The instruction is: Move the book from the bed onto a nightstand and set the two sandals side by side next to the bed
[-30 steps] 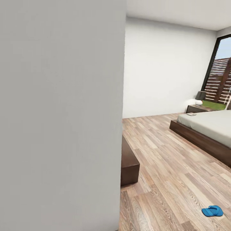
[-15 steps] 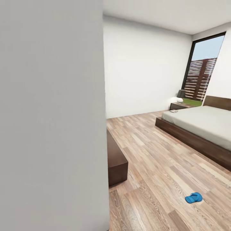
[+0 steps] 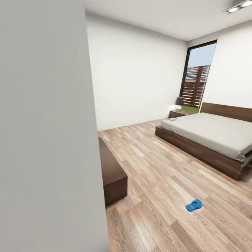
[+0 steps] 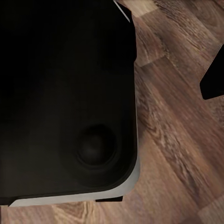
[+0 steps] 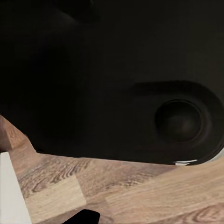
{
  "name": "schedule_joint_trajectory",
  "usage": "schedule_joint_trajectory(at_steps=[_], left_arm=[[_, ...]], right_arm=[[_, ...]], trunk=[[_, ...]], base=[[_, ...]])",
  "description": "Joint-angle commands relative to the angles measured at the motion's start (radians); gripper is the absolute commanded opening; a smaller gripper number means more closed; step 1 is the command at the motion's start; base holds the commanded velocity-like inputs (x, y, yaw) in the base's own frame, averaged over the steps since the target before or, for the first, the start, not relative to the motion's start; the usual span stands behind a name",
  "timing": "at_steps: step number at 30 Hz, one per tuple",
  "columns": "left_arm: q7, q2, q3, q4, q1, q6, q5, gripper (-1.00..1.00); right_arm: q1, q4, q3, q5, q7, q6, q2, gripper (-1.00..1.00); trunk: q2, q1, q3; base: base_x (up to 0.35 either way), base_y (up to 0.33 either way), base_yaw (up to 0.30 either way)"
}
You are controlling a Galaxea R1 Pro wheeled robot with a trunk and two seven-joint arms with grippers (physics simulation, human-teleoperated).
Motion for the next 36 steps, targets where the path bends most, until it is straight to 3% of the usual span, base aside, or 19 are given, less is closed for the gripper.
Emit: schedule_joint_trajectory(at_steps=[1,36], left_arm=[[0.001,0.0,-0.001,0.0,0.0,-0.003,-0.001,1.0],[0.001,0.0,-0.001,0.001,0.0,-0.003,-0.001,1.0]], right_arm=[[0.0,0.0,0.0,0.0,0.001,-0.001,0.0,1.0],[0.0,-0.001,0.0,0.0,0.001,-0.001,-0.001,1.0]], trunk=[[0.0,0.0,-0.001],[0.0,0.0,-0.001]], base=[[0.0,0.0,-0.275],[0.0,0.0,-0.276]])
